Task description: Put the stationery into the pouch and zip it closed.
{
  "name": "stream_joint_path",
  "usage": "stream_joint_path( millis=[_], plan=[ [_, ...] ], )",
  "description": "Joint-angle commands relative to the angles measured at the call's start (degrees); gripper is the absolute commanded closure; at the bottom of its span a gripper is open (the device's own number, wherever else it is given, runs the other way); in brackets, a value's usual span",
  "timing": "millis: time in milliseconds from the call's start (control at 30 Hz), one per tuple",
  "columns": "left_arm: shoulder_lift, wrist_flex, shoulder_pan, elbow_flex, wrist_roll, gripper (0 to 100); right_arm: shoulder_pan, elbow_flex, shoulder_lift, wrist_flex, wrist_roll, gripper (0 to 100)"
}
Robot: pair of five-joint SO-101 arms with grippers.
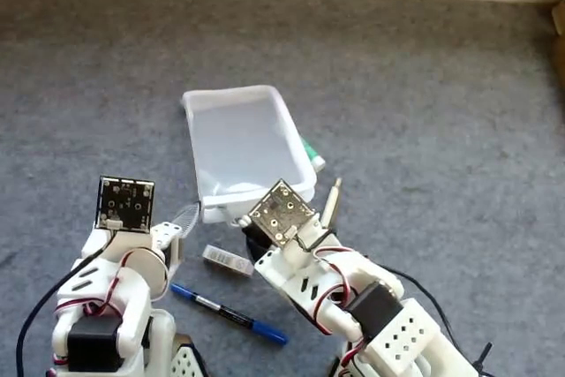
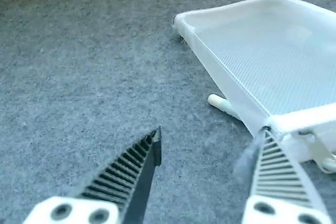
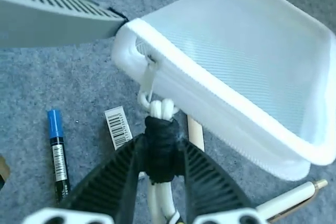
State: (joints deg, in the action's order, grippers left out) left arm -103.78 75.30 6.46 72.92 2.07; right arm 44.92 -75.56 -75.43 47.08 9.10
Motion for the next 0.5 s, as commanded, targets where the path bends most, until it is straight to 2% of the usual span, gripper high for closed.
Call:
stream_joint_path(
  millis=[0,167,367,467],
  plan=[
    [-0.22,-0.53,0.66,-3.74,-0.79,72,-0.75,0.04,-1.54,-1.89,-0.62,99.5],
    [-0.22,-0.53,-0.04,-4.09,-0.62,72,-0.75,-0.04,-1.54,-1.89,-0.62,99.5],
    [-0.13,-0.44,-7.6,-3.91,-0.53,72,-0.75,-0.13,-1.54,-1.8,-0.62,99.5],
    [-0.13,-0.44,-8.57,-3.74,-0.53,72,-0.75,-0.13,-1.54,-1.8,-0.62,99.5]
  ],
)
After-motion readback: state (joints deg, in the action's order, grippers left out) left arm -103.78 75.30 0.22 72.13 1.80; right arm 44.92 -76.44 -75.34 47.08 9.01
